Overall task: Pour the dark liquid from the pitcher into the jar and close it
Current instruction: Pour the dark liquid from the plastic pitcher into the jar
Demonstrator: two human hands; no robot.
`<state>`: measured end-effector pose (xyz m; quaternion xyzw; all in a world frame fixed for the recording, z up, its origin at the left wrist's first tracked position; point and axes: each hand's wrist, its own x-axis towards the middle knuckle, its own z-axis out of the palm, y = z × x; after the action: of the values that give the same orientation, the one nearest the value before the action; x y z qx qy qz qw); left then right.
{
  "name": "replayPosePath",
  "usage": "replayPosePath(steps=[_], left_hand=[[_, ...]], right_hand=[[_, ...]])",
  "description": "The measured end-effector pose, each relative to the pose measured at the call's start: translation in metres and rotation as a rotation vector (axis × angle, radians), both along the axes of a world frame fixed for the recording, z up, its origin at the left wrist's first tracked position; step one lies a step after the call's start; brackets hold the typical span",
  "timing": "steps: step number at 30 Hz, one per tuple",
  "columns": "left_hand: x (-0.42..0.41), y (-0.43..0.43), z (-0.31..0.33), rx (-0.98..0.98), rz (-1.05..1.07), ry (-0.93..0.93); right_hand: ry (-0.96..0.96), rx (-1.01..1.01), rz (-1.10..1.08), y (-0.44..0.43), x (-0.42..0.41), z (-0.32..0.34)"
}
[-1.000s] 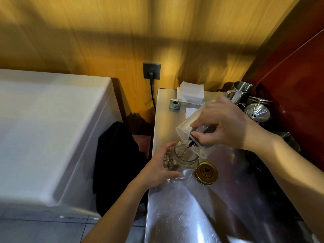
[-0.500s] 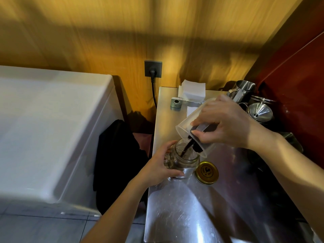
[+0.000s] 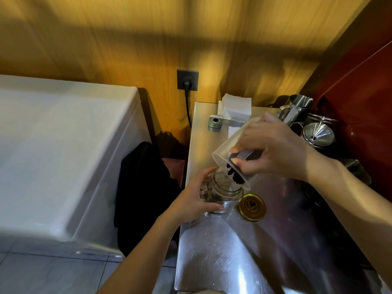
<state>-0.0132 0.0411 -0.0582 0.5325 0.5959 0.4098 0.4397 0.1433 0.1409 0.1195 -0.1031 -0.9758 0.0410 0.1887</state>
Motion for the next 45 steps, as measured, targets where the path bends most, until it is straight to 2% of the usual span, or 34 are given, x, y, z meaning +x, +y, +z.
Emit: replayPosePath(steps=[40, 45], left_hand=[[0.0014, 0.0016, -0.0041, 0.015, 0.016, 0.021], [0.0012, 0.0022, -0.0022, 0.007, 0.011, 0.028]], right_hand=[[0.018, 0.061, 0.032, 0.0027, -0.0034, -0.0012], [-0.010, 0.118, 0.031, 0.0000, -0.0060, -0.0039]])
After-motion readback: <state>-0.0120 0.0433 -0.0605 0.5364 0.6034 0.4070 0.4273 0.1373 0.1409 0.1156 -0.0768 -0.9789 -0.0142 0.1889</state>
